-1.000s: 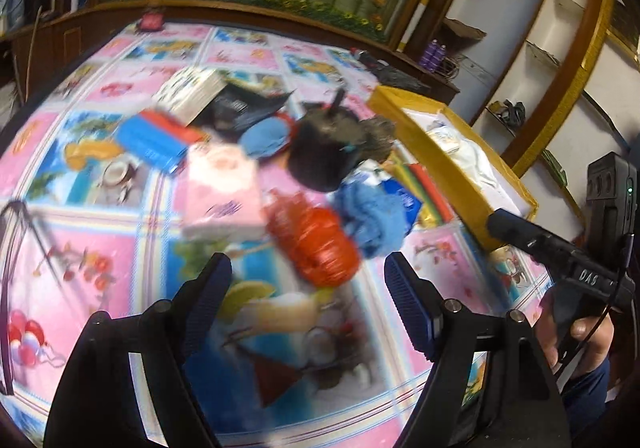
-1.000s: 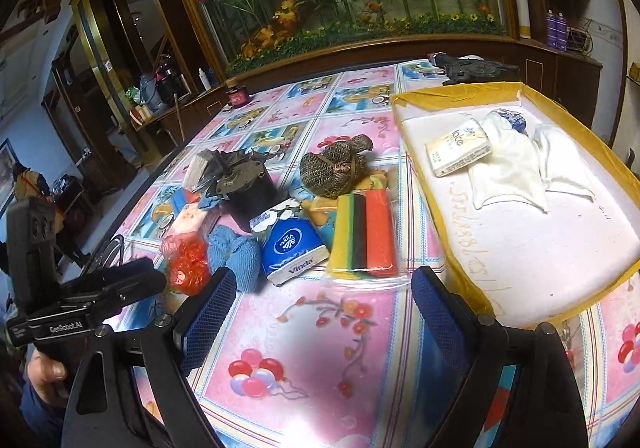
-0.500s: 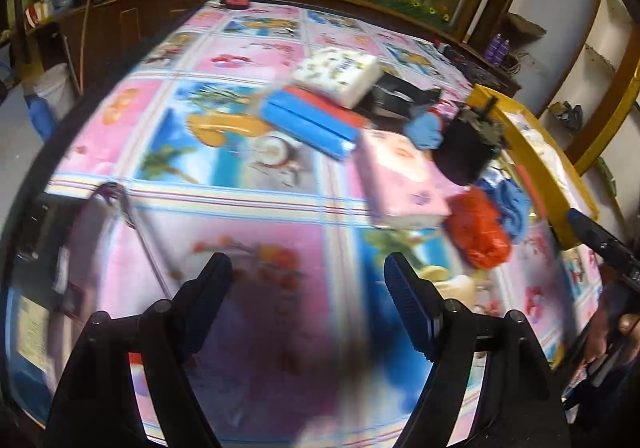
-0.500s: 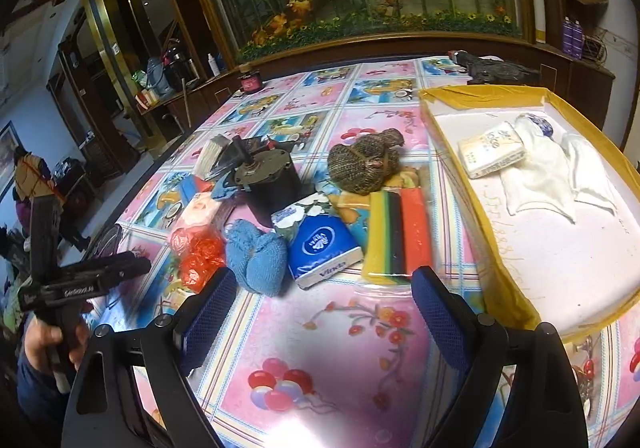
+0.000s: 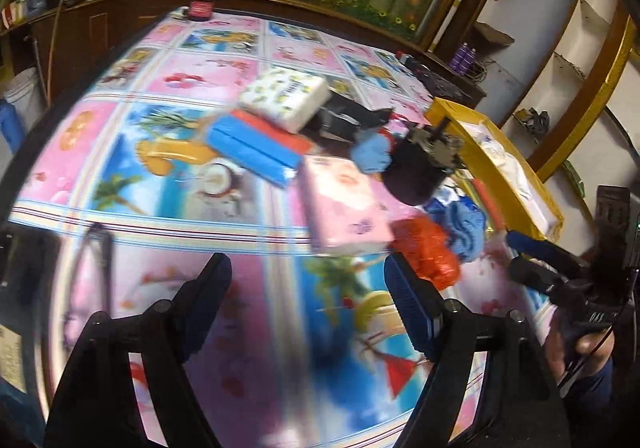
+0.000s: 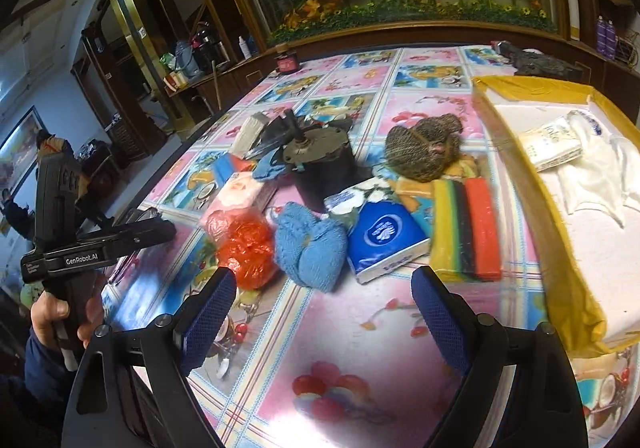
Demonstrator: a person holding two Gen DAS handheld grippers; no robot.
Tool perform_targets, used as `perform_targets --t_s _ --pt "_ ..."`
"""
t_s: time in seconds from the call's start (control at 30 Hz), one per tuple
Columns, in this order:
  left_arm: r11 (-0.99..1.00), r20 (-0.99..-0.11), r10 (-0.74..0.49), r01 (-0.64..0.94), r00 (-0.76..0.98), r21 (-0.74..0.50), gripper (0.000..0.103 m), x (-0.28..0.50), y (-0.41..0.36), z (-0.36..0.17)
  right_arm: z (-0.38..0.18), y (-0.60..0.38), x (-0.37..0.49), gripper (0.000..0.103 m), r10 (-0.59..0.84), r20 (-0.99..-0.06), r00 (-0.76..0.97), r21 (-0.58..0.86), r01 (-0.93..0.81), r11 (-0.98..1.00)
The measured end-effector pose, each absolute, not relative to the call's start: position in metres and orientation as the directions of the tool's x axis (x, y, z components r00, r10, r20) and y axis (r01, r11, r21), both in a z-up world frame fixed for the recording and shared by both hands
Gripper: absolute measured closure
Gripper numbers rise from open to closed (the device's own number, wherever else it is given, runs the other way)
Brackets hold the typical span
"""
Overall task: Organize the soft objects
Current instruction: 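Grasp the red mesh bag with the left tool while the right tool grasps the blue knitted sock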
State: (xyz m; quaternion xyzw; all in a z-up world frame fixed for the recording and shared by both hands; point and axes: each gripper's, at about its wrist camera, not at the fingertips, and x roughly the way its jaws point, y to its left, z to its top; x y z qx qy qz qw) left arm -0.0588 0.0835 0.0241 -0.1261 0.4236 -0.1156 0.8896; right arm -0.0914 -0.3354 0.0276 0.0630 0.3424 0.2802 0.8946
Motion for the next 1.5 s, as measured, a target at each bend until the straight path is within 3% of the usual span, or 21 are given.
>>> perform_targets --t_s 0.07,0.1,0.13,0.2,0.37,0.43,0.47,0.53,0.77,0.97,1.07,1.3,1.5 --pt "0.945 -0.732 -0.306 0.105 0.608 -0.308 0.024 -0.057 0.071 0.021 0.025 -0.328 -0.089 0.016 0.559 -0.584 0.588 0.322 -0.465 0.825" --pt "0.947 -0.736 -0.302 0.104 0.607 -0.303 0.024 -0.056 0.068 0.018 0.023 -0.325 -0.087 0.024 0.568 -0.586 0.577 0.334 -0.467 0.819" --pt "0.945 -0.736 -0.309 0.106 0.602 -0.310 0.024 -0.056 0.065 0.015 0.023 -0.322 -0.084 0.042 0.572 -0.589 0.571 0.344 -0.464 0.816" --pt "0.949 -0.740 -0.297 0.101 0.603 -0.298 0.024 -0.057 0.062 0.016 0.023 -0.316 -0.078 0.059 0.588 -0.596 0.546 0.364 -0.469 0.805" --pt "0.948 -0.728 -0.296 0.098 0.619 -0.302 0.024 -0.056 0.066 0.016 0.023 -0.295 -0.056 0.057 0.543 -0.631 0.554 0.324 -0.447 0.834" --pt "0.949 -0.726 -0.295 0.103 0.621 -0.298 0.024 -0.056 0.064 0.016 0.022 -0.283 -0.047 0.047 0.491 -0.670 0.556 0.267 -0.437 0.859" --pt "0.947 -0.727 -0.303 0.109 0.616 -0.303 0.024 -0.055 0.064 0.015 0.021 -0.276 -0.044 0.047 0.483 -0.679 0.552 0.247 -0.448 0.859" --pt "0.944 -0.724 -0.313 0.115 0.615 -0.311 0.024 -0.055 0.064 0.015 0.019 -0.263 -0.041 0.064 0.462 -0.684 0.564 0.200 -0.464 0.863" --pt "0.941 -0.690 -0.325 0.148 0.647 -0.304 0.024 -0.064 0.058 0.023 0.011 -0.271 -0.054 0.065 0.503 -0.658 0.561 0.226 -0.490 0.842" --pt "0.926 -0.706 -0.371 0.178 0.603 -0.334 0.025 -0.065 0.036 0.022 0.004 -0.300 -0.046 0.064 0.480 -0.652 0.586 0.287 -0.395 0.873" --pt "0.953 -0.729 -0.302 0.173 0.614 -0.249 0.025 -0.063 0.022 0.023 0.005 -0.295 -0.049 0.063 0.454 -0.662 0.596 0.248 -0.397 0.884" --pt "0.974 -0.783 -0.225 0.160 0.580 -0.162 0.051 -0.046 -0.002 0.014 0.006 -0.297 -0.051 0.062 0.450 -0.664 0.597 0.254 -0.386 0.887" --pt "0.978 -0.800 -0.193 0.173 0.568 -0.113 0.052 -0.040 -0.012 0.013 0.008 -0.295 -0.050 0.052 0.452 -0.666 0.593 0.248 -0.396 0.884"
